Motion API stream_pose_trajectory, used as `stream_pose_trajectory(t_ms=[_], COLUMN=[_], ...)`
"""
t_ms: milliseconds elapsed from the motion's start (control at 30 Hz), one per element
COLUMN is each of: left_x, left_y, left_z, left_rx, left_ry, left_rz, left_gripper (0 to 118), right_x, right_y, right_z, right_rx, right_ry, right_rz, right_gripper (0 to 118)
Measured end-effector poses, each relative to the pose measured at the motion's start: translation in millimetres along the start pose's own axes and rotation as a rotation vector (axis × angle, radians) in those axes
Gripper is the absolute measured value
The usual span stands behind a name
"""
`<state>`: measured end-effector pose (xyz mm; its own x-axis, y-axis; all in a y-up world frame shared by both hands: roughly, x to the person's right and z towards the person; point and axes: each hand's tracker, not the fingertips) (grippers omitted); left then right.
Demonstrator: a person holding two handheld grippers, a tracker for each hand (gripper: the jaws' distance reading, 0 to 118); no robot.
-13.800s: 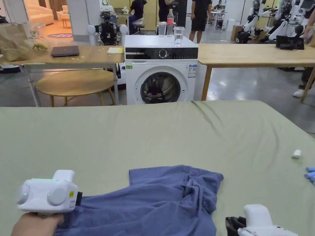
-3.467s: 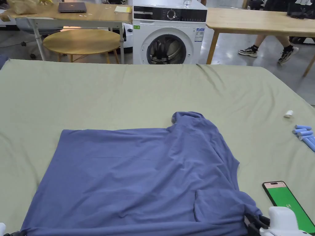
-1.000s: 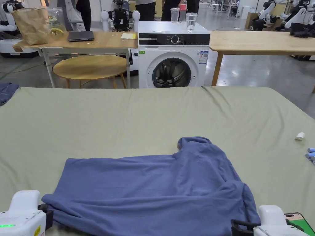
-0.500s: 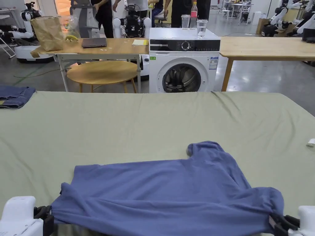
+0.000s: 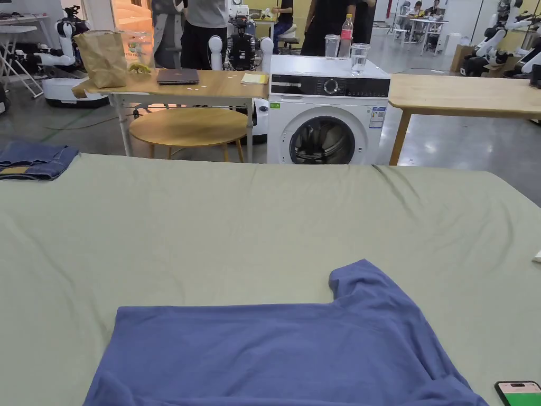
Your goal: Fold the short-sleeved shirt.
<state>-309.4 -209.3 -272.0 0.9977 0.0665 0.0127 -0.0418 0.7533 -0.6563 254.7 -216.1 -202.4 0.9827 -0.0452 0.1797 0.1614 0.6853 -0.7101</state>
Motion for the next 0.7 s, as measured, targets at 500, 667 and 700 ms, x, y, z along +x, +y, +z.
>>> stream_pose_trajectory(t_ms=[500,667,700], left_x=[101,100,100], left_y=[66,61,61], left_z=[-21,-25,-27], left_rx=[0.180,0.158,0.153], left_ry=[-0.050,-0.067,-0.058], left_rz=[-0.204,-0.175,-0.184], left_gripper=[36,0,0], right_x=[-119,-123,-123], right_y=[80,77,75], right_z=[11,2,0], right_rx=[0.356,0.333,0.335], right_ry=[0.069,0.079,0.077], right_rz=[0.110,0.143,0.147], right_gripper=[30,0,0])
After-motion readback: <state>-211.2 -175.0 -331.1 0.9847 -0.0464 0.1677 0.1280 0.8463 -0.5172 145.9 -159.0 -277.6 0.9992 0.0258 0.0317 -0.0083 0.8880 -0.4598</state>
